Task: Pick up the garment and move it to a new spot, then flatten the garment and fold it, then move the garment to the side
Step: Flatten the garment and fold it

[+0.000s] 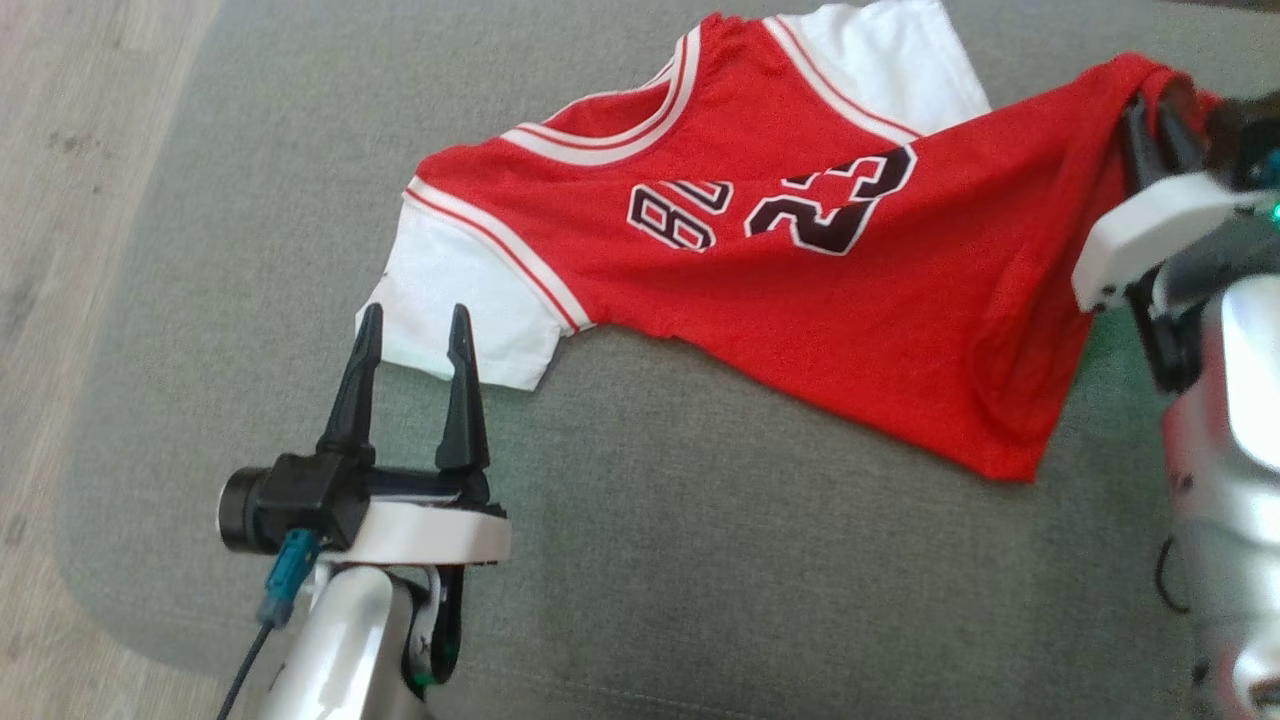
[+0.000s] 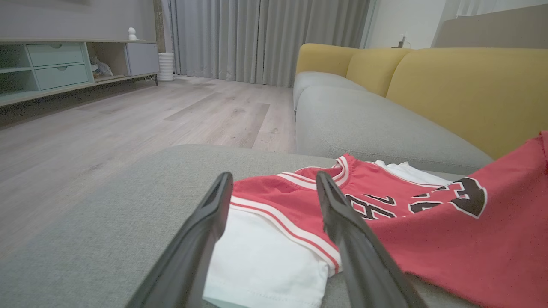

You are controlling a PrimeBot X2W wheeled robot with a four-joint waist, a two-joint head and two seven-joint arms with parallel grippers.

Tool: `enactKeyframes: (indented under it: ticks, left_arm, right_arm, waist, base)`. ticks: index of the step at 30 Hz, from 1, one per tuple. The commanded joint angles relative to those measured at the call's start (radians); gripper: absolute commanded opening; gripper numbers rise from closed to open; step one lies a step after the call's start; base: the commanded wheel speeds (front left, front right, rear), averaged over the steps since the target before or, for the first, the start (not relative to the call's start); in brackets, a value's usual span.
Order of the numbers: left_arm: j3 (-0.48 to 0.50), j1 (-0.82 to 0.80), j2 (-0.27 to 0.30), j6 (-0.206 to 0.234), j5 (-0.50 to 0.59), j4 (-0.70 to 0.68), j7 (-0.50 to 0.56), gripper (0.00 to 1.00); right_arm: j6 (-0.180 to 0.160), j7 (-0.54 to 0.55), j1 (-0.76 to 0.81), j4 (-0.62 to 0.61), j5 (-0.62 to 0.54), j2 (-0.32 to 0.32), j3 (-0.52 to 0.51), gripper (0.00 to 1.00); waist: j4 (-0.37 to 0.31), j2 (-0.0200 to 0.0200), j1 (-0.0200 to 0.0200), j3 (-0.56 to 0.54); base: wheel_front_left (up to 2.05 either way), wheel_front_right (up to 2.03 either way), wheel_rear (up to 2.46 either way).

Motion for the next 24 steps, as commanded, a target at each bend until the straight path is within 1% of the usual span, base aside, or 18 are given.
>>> enactKeyframes:
  ticks: [1,3,4,5,6,9,11,12,14,19,24]
  left_arm:
    - [0.019,-0.032,0.005,-0.002,-0.008,-0.018,-0.008,1.00]
    - [0.013,-0.045,0.005,-0.001,-0.009,-0.013,-0.008,1.00]
    - [0.010,-0.051,0.005,0.000,-0.009,-0.011,-0.008,1.00]
    - [0.008,-0.056,0.005,0.000,-0.009,-0.010,-0.008,1.00]
    - [0.008,-0.056,0.005,0.000,-0.009,-0.010,-0.008,1.00]
    - [0.007,-0.069,0.005,0.002,-0.010,-0.013,-0.008,1.00]
    - [0.011,-0.074,0.005,0.003,-0.009,-0.018,-0.008,1.00]
    - [0.018,-0.075,0.005,0.003,-0.009,-0.019,-0.008,1.00]
    - [0.026,-0.072,0.005,0.003,-0.009,-0.019,-0.008,1.00]
    - [0.044,-0.046,0.005,0.004,-0.008,-0.012,-0.008,1.00]
    - [0.072,-0.007,0.005,0.003,0.002,-0.009,-0.008,1.00]
  right_arm:
    - [-0.001,-0.025,-0.066,0.039,-0.025,-0.012,0.011,0.00]
    - [-0.001,-0.052,-0.126,0.143,-0.068,-0.037,0.007,0.00]
    - [-0.001,-0.065,-0.155,0.191,-0.093,-0.049,0.005,0.79]
    - [-0.001,-0.070,-0.181,0.236,-0.115,-0.058,-0.005,1.00]
    - [-0.001,-0.070,-0.181,0.236,-0.115,-0.058,-0.005,1.00]
    - [-0.001,-0.093,-0.253,0.335,-0.147,-0.056,-0.032,1.00]
    - [-0.001,-0.123,-0.289,0.371,-0.154,-0.050,-0.052,1.00]
    - [-0.001,-0.159,-0.306,0.396,-0.156,-0.039,-0.061,1.00]
    - [-0.001,-0.199,-0.308,0.411,-0.145,-0.024,-0.069,1.00]
    - [-0.001,-0.293,-0.244,0.386,-0.081,0.045,-0.083,1.00]
    - [-0.001,-0.322,-0.096,0.277,0.001,0.105,-0.068,1.00]
  waist:
    - [0.018,0.0000,-0.0003,0.022]
    - [0.018,0.0000,-0.0003,0.026]
    - [0.017,0.0000,-0.0003,0.028]
    - [0.016,0.0000,-0.0003,0.028]
    - [0.016,0.0000,-0.0003,0.028]
    - [0.004,0.0000,-0.0003,0.024]
    - [-0.010,0.0000,-0.0003,0.020]
    - [-0.029,0.0000,-0.0003,0.008]
    - [-0.050,0.0000,-0.0003,-0.009]
    - [-0.108,0.0000,-0.0003,-0.073]
    - [-0.168,0.0000,-0.0003,-0.139]
  base:
    - [0.00,0.00,0.00]
    - [0.00,0.00,0.00]
    - [0.00,0.00,0.00]
    - [0.00,0.00,0.00]
    - [0.00,0.00,0.00]
    - [0.00,0.00,0.00]
    - [0.00,0.00,0.00]
    - [0.00,0.00,0.00]
    - [0.00,0.00,0.00]
    - [0.00,0.00,0.00]
    - [0.00,0.00,0.00]
